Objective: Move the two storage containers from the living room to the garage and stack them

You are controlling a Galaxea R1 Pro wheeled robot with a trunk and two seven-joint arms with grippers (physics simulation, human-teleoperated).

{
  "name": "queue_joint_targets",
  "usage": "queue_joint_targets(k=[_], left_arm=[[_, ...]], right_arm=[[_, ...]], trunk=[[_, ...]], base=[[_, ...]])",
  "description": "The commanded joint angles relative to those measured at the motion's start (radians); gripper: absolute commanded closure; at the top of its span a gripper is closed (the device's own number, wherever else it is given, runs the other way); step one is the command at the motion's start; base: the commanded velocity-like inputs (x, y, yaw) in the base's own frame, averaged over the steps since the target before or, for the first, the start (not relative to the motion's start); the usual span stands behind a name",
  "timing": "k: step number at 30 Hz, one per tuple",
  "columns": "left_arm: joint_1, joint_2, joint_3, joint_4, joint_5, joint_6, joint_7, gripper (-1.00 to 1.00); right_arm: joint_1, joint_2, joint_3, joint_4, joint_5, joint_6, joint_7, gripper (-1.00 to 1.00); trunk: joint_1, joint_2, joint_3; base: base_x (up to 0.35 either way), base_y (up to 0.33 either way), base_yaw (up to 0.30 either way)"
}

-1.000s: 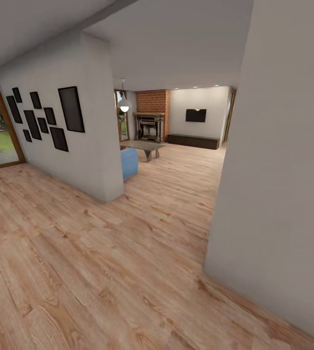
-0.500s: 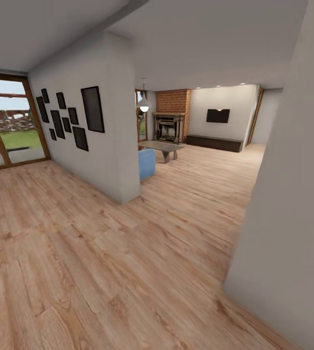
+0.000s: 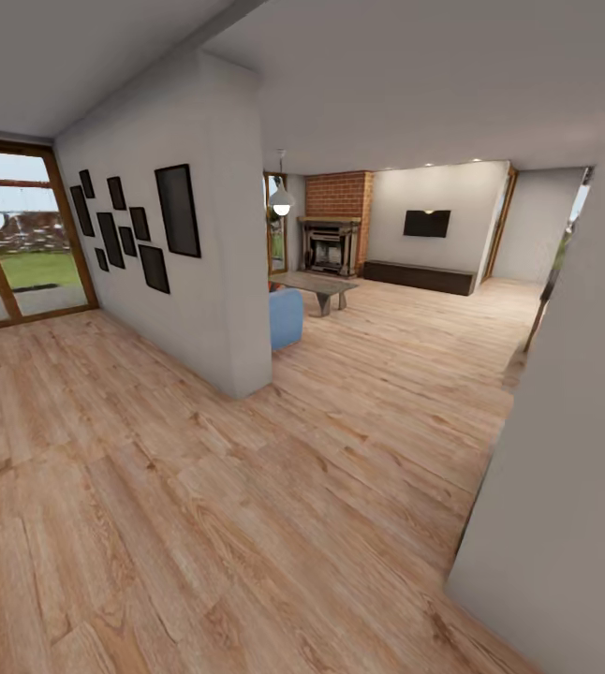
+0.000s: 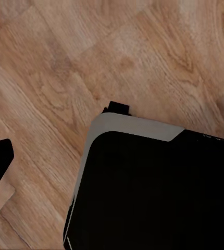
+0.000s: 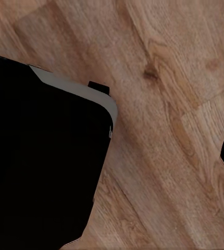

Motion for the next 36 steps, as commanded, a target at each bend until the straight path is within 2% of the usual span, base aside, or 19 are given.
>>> queue_joint_targets(k=[1,6,14,36], left_arm=[[-0.001,0.0,0.002,0.001,0.004,-0.004,0.002,-1.0],[-0.001,0.0,0.002,0.001,0.004,-0.004,0.002,-1.0],[-0.001,-0.001,0.002,0.001,0.004,-0.004,0.002,-1.0],[-0.001,-0.002,0.002,0.001,0.004,-0.002,0.002,-1.0]], right_arm=[[-0.001,0.0,0.008,0.003,0.003,-0.003,-0.007,-1.0],[-0.001,0.0,0.008,0.003,0.003,-0.003,-0.007,-1.0],[-0.001,0.0,0.008,0.003,0.003,-0.003,-0.007,-1.0],[-0.001,0.0,0.008,0.003,0.004,-0.003,-0.007,-1.0]], trunk=[[0.001,-0.001,-0.001],[0.001,-0.001,-0.001],[0.001,-0.001,-0.001],[0.001,-0.001,-0.001]], base=[[0.322,0.0,0.0],[0.322,0.0,0.029],[0.321,0.0,0.184],[0.321,0.0,0.007]])
